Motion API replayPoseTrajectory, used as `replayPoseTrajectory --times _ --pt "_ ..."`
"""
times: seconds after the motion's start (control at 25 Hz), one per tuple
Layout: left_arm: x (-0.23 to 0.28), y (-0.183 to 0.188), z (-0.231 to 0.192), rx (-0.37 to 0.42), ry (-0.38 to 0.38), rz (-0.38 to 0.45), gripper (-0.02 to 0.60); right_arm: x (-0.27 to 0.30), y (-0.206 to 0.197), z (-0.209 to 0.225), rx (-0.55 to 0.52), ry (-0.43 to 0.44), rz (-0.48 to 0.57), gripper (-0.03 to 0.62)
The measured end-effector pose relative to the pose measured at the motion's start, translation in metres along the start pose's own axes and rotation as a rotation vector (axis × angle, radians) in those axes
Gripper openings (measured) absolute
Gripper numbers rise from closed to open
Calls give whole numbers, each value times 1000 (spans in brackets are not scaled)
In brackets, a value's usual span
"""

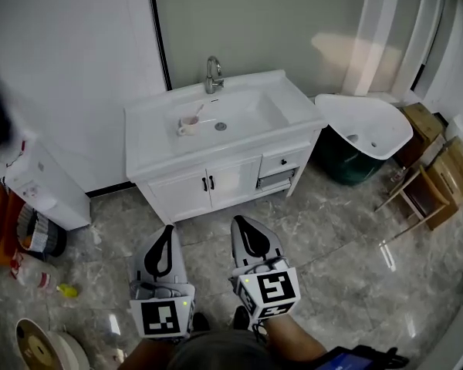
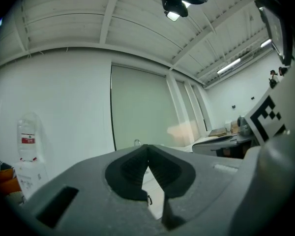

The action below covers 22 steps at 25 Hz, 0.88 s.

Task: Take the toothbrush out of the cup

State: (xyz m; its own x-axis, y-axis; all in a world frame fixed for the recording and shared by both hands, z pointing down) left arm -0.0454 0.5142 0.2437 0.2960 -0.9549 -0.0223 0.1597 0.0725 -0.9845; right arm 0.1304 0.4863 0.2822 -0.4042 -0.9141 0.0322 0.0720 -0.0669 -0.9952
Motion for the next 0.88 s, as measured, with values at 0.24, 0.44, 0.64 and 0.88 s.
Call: replayPoseTrajectory --times 0.24,0.44,0.64,0.88 --pt "4 -3 21 21 39 -21 11 3 -8 29 36 24 -13 15" --pt "21 -10 12 17 77 -35 11 25 -11 38 37 41 2 15" --pt "48 -27 -5 -4 84 -61 11 57 -20 45 27 31 -17 15" --pt "105 -45 -39 -30 60 -71 11 121 -25 54 12 15 -39 15"
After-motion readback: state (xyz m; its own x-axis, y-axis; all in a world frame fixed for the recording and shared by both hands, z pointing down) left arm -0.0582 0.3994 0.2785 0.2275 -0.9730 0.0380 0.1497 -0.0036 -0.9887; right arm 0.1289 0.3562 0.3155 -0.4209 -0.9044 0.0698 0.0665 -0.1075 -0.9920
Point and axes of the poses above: the fingertips, and each gripper's own axes: x forward along the fingers, z to its right, y out of its top, the point moved 8 cm from there along -x, backward along the fingers
